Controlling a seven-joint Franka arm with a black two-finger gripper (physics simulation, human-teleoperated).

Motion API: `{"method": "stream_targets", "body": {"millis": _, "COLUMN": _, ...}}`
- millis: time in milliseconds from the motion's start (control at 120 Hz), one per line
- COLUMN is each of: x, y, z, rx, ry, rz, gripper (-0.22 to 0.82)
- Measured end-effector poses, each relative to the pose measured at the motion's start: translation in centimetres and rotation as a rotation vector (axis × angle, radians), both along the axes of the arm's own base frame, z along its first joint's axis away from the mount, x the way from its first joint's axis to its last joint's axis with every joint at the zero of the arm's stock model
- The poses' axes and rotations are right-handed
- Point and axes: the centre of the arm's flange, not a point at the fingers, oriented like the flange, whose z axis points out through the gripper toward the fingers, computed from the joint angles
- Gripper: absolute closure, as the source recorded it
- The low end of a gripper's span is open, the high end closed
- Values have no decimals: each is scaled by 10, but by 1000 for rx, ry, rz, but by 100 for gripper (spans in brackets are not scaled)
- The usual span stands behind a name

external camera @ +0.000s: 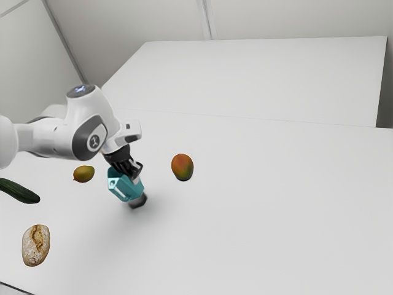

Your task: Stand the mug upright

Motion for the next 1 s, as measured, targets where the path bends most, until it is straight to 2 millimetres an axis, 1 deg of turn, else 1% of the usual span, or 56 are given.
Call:
{"method": "stream_targets", "body": {"millis": 225, "x": 3, "y": 0, "z": -14, "rx": 16, "ry": 2, "rz": 63, "gripper": 78}}
{"method": "stream_targets", "body": {"millis": 358, "x": 4, "y": -4, "z": -21, "rx": 20, "ry": 9, "rz": 88, "gripper": 78}}
{"method": "stream_targets", "body": {"millis": 608, "x": 5, "y": -6, "z": -29, "rx": 19, "ry": 15, "rz": 138, "gripper": 78}}
{"method": "stream_targets", "body": {"millis": 725, "x": 6, "y": -5, "z": -30, "rx": 18, "ry": 10, "rz": 160, "gripper": 78}}
{"method": "stream_targets", "body": {"millis": 808, "x": 6, "y": -5, "z": -28, "rx": 15, "ry": 4, "rz": 173, "gripper": 74}}
{"method": "stream_targets", "body": {"millis": 1000, "x": 6, "y": -9, "z": -17, "rx": 9, "ry": -19, "rz": 186, "gripper": 61}}
